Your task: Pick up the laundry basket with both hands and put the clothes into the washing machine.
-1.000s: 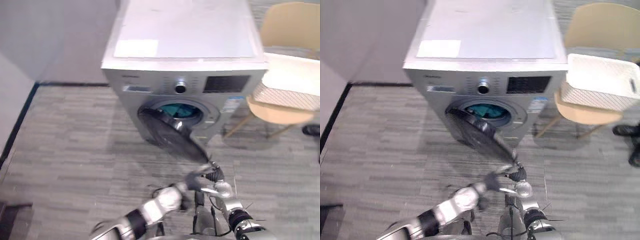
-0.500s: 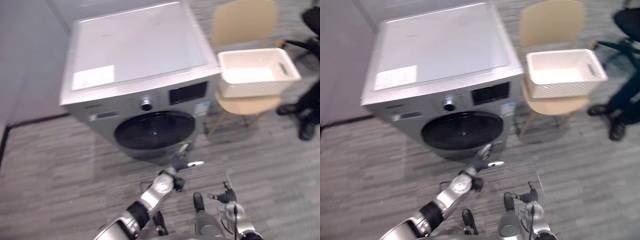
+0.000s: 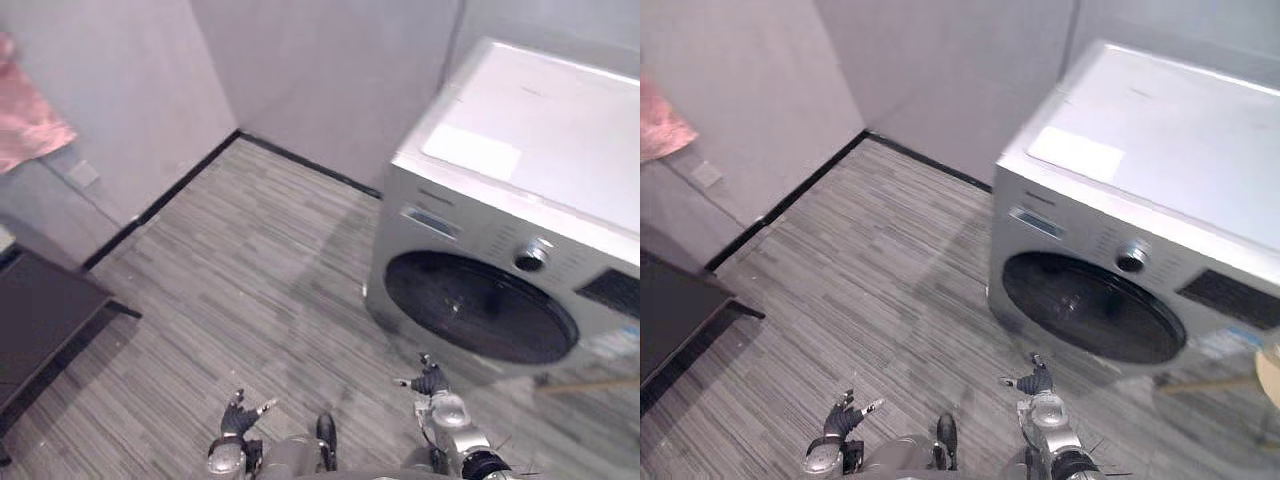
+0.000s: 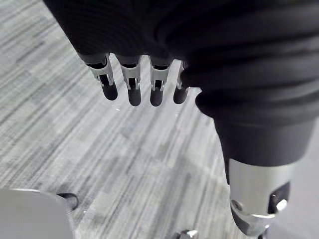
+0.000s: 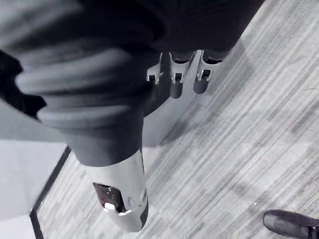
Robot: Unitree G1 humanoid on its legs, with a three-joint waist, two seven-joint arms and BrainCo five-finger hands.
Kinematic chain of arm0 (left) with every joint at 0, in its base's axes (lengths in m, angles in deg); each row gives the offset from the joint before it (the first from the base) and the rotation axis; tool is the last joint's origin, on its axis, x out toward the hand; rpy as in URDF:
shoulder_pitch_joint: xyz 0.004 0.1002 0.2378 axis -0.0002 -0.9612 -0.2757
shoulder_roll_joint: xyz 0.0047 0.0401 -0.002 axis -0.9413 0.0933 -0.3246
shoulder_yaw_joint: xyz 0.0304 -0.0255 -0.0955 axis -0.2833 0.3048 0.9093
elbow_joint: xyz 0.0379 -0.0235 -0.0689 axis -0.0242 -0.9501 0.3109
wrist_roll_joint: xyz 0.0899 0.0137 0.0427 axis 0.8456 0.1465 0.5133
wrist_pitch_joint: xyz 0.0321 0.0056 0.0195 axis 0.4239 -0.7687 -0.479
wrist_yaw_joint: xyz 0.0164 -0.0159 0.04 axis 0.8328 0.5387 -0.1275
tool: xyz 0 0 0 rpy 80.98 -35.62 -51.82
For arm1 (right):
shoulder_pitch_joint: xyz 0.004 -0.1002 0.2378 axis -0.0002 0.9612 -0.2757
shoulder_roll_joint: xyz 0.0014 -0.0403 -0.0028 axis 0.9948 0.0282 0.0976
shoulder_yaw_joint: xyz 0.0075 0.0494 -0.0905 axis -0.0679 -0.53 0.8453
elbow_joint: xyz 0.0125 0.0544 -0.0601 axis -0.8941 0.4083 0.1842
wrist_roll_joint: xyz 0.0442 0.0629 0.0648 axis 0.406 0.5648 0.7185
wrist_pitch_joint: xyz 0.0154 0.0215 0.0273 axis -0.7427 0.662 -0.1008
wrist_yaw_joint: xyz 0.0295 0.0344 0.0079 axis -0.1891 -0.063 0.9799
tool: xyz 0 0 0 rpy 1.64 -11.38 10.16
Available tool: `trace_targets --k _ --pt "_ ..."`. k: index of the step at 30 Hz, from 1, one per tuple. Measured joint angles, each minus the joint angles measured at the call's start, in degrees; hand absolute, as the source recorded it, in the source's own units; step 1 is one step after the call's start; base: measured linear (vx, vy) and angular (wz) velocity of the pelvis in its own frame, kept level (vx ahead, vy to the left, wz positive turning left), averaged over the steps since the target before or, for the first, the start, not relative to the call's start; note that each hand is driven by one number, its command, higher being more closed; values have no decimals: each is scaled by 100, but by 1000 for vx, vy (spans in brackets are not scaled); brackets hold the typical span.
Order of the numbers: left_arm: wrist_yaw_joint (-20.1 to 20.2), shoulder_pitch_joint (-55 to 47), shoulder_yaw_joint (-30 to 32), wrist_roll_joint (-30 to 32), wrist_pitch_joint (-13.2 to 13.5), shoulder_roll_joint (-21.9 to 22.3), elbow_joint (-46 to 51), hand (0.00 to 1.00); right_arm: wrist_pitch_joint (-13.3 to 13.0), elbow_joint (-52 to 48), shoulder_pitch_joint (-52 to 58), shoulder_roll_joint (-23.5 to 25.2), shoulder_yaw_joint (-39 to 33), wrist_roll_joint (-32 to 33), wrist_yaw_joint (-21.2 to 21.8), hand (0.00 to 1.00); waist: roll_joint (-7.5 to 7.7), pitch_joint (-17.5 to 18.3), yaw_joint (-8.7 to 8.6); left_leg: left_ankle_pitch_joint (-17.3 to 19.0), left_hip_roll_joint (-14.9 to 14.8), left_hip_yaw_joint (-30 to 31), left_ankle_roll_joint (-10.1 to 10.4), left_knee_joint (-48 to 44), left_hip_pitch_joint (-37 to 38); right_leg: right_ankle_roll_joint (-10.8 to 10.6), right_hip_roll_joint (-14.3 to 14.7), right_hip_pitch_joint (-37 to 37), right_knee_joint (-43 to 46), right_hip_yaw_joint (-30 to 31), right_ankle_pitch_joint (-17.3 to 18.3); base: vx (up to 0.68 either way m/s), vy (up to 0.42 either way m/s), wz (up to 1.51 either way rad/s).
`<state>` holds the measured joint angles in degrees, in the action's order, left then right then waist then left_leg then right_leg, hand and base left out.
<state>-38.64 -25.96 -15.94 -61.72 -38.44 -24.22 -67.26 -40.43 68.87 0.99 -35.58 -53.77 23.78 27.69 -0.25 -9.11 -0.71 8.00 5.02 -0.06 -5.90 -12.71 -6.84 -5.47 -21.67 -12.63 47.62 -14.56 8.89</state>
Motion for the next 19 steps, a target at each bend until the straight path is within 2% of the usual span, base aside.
trace_targets --k 2,3,4,5,6,7,8,9,10,11,12,13,15,16,17,19 --pt "-35 118 215 -6 3 -3 0 0 -8 -55 65 58 -6 -33 103 0 20 -8 -36 -6 16 635 3 53 229 55 704 -376 -163 470 549 372 -5 155" --pt "-42 158 258 -5 10 33 0 0 -26 -157 135 2 -4 13 185 0 33 -13 -67 -11 51 843 11 85 284 66 938 -489 -408 662 605 288 -47 172" --pt "-42 266 286 -5 34 78 -2 0 -147 -359 215 -132 -28 106 302 0 19 -30 -148 -8 137 1276 16 79 327 41 1300 -690 -943 1212 612 277 -107 162" --pt "-42 322 319 -5 52 112 -2 0 -212 -413 260 -203 -57 187 366 0 49 -27 -186 3 185 1500 42 73 356 3 1474 -779 -1230 1555 591 282 -161 204" --pt "-41 388 369 1 72 176 -15 0 -227 -417 302 -307 -66 211 401 0 65 -56 -249 64 251 1846 146 53 496 -155 1714 -751 -1908 2075 445 278 -182 179" --pt "-40 390 377 1 74 176 -30 0 -223 -419 360 -306 -71 208 392 0 100 -68 -259 146 325 2052 281 -50 562 -154 1739 -717 -2382 2238 137 276 -209 203" --pt "-37 350 451 7 86 170 -26 0 -192 -448 450 -292 -51 199 353 0 290 -29 -262 321 439 2058 526 -209 576 -116 1585 -674 -2713 2241 -528 275 -250 180" --pt "-38 334 542 11 96 165 -29 0 -188 -467 524 -200 -52 198 347 0 383 -18 -275 502 456 1957 631 -367 543 63 1466 -682 -2622 2080 -664 319 -297 171" --pt "-57 301 800 7 96 317 33 0 -177 -504 513 -174 -75 197 343 0 178 10 -212 666 172 1701 717 -662 363 120 1580 -677 -2542 1714 -587 264 -237 118" --pt "-66 284 887 8 116 380 46 0 -175 -574 515 -140 -72 196 337 0 171 11 -146 665 98 1553 721 -828 239 245 1590 -628 -2608 1591 -475 241 -228 102" --pt "-94 261 1005 6 118 435 39 0 -178 -659 465 -103 -74 195 339 0 87 -31 -119 710 -160 1116 816 -1172 -3 312 1672 -486 -2749 1280 -477 216 -232 96" --pt "-115 212 1059 6 115 523 21 0 -177 -612 413 0 -94 194 339 0 30 -61 -124 752 -516 533 1029 -1315 -69 404 1792 -192 -3004 993 -537 235 -274 104" --pt "-120 138 1038 11 83 637 9 0 -179 -533 417 102 -154 204 329 0 34 -68 -108 770 -899 -320 1052 -1161 -30 489 1838 178 -3317 672 -591 134 -173 85" --pt "-117 127 1002 39 62 698 9 0 -191 -419 399 85 -244 212 331 0 22 -61 -124 632 -1098 -860 1084 -765 81 498 1839 346 -3436 456 -597 50 -90 90" --pt "-121 197 890 68 60 669 -10 0 -199 -320 396 72 -325 216 323 0 31 -35 -116 435 -1109 -1164 849 -421 152 491 1796 400 -3524 304 -599 38 -59 81" --pt "-128 252 827 124 52 587 -114 0 -196 -91 403 34 -438 233 330 0 86 9 -25 164 -987 -1182 813 21 371 460 1747 536 -3818 264 -704 28 -3 31"
